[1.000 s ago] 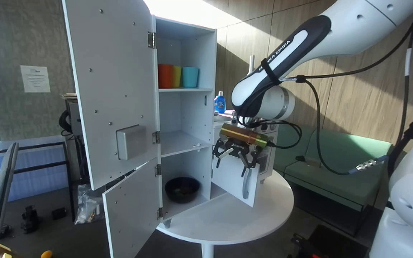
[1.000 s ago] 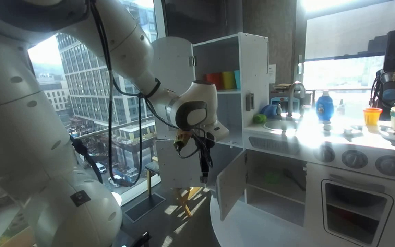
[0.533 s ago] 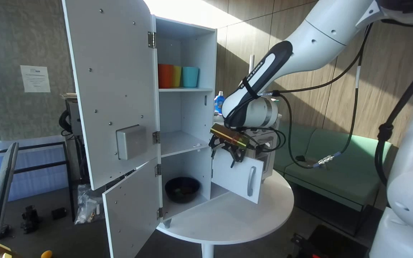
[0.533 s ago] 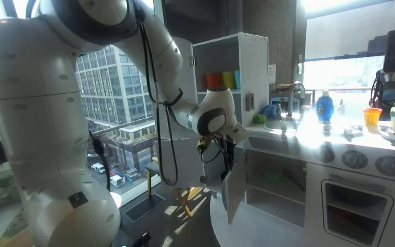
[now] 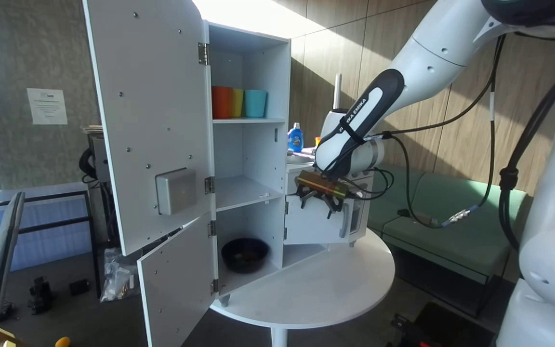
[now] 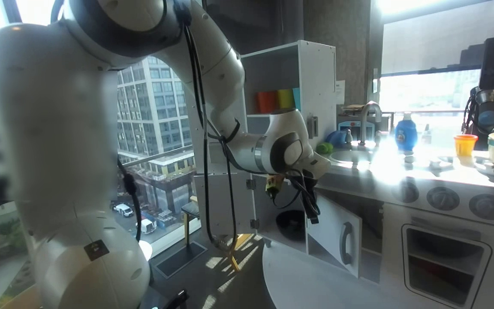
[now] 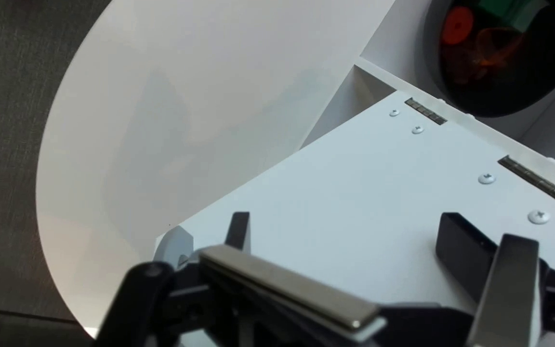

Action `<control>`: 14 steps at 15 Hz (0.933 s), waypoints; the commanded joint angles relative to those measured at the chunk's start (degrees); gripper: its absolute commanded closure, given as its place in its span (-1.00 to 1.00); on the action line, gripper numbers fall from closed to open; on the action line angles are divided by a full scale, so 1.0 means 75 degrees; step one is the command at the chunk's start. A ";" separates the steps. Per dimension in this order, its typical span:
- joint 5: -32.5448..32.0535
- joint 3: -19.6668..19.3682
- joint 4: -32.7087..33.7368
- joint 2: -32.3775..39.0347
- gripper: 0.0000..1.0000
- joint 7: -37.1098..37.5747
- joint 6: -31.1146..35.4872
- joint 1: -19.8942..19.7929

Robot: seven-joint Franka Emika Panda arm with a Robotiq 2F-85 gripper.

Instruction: Close two doors on the white object

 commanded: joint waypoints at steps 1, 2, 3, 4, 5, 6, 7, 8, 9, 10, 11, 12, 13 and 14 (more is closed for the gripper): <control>0.0104 -0.0041 0.0101 -0.0166 -1.00 -0.0590 0.0092 -0.0063; 0.0056 -0.0065 0.0220 -0.0076 -1.00 -0.0613 -0.0004 -0.0082; -0.0289 -0.0148 0.0370 0.0078 -1.00 -0.0333 -0.0040 -0.0106; -0.0711 -0.0249 0.0484 0.0198 -1.00 0.0058 -0.0087 -0.0123; -0.1249 -0.0393 0.0603 0.0356 -1.00 0.0496 -0.0014 -0.0134; -0.1594 -0.0516 0.0670 0.0452 -1.00 0.0770 0.0175 -0.0128; -0.2024 -0.0688 0.0735 0.0517 -1.00 0.1231 0.0396 -0.0115; -0.2286 -0.0797 0.0793 0.0574 -1.00 0.1532 0.0517 -0.0115; -0.2351 -0.0866 0.0831 0.0624 -1.00 0.1622 0.0599 -0.0114; -0.2161 -0.0867 0.0809 0.0635 -1.00 0.1573 0.0666 -0.0134; -0.2117 -0.0900 0.0771 0.0597 -1.00 0.1583 0.0601 -0.0127; -0.2087 -0.0908 0.0708 0.0476 -1.00 0.1512 0.0433 -0.0120; -0.2047 -0.0903 0.0632 0.0337 -1.00 0.1438 0.0287 -0.0123; -0.1959 -0.0876 0.0536 0.0177 -1.00 0.1240 0.0119 -0.0143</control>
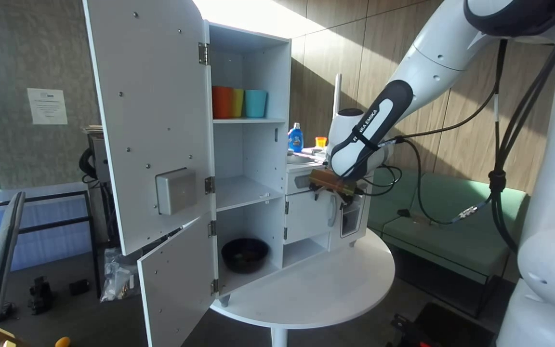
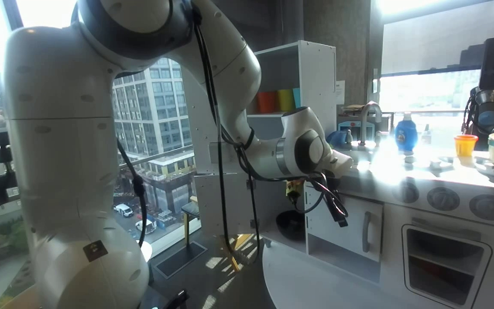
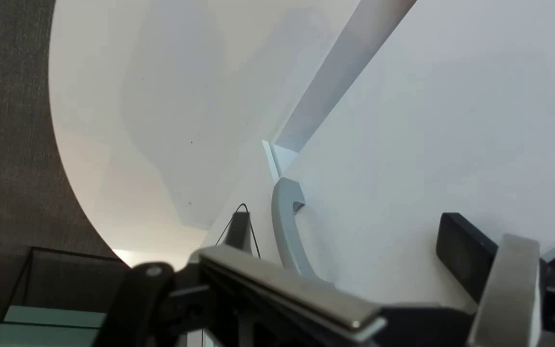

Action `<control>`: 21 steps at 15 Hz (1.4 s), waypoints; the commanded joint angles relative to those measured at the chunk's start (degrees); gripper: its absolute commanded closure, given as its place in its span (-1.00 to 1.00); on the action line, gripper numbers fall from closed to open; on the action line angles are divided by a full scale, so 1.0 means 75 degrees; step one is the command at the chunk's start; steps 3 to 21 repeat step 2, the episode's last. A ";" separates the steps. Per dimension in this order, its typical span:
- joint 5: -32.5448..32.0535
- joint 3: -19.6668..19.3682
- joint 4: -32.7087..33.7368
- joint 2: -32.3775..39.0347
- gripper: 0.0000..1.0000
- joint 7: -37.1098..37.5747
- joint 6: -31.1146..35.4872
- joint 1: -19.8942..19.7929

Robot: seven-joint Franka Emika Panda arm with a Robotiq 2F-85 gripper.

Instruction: Close two doors on the white object

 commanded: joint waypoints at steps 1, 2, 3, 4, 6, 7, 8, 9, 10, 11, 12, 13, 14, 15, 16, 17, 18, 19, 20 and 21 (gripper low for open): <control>0.0208 -0.0019 -0.0077 -0.0420 -1.00 -0.0306 -0.0361 -0.0045; 0.0282 -0.0004 -0.0167 -0.0576 -1.00 -0.0441 -0.0441 -0.0083; 0.0282 -0.0004 -0.0167 -0.0576 -1.00 -0.0441 -0.0441 -0.0083; 0.0282 -0.0004 -0.0167 -0.0576 -1.00 -0.0441 -0.0441 -0.0083; 0.0282 -0.0004 -0.0167 -0.0576 -1.00 -0.0441 -0.0441 -0.0083; 0.0282 -0.0004 -0.0167 -0.0576 -1.00 -0.0441 -0.0441 -0.0083; 0.0282 -0.0004 -0.0167 -0.0576 -1.00 -0.0441 -0.0441 -0.0083; 0.0282 -0.0004 -0.0167 -0.0576 -1.00 -0.0441 -0.0441 -0.0083; 0.0282 -0.0004 -0.0167 -0.0576 -1.00 -0.0441 -0.0441 -0.0083; 0.0282 -0.0004 -0.0167 -0.0576 -1.00 -0.0441 -0.0441 -0.0083; 0.0282 -0.0004 -0.0167 -0.0576 -1.00 -0.0441 -0.0441 -0.0083; 0.0282 -0.0004 -0.0167 -0.0576 -1.00 -0.0441 -0.0441 -0.0083; 0.0282 -0.0004 -0.0167 -0.0576 -1.00 -0.0441 -0.0441 -0.0083; 0.0282 -0.0004 -0.0167 -0.0576 -1.00 -0.0441 -0.0441 -0.0083; 0.0282 -0.0004 -0.0167 -0.0576 -1.00 -0.0441 -0.0441 -0.0083; 0.0282 -0.0004 -0.0167 -0.0576 -1.00 -0.0441 -0.0441 -0.0083; 0.0282 -0.0004 -0.0167 -0.0576 -1.00 -0.0441 -0.0441 -0.0083; 0.0282 -0.0004 -0.0167 -0.0576 -1.00 -0.0441 -0.0441 -0.0083; 0.0282 -0.0004 -0.0167 -0.0576 -1.00 -0.0441 -0.0441 -0.0083; 0.0282 -0.0004 -0.0167 -0.0576 -1.00 -0.0441 -0.0441 -0.0083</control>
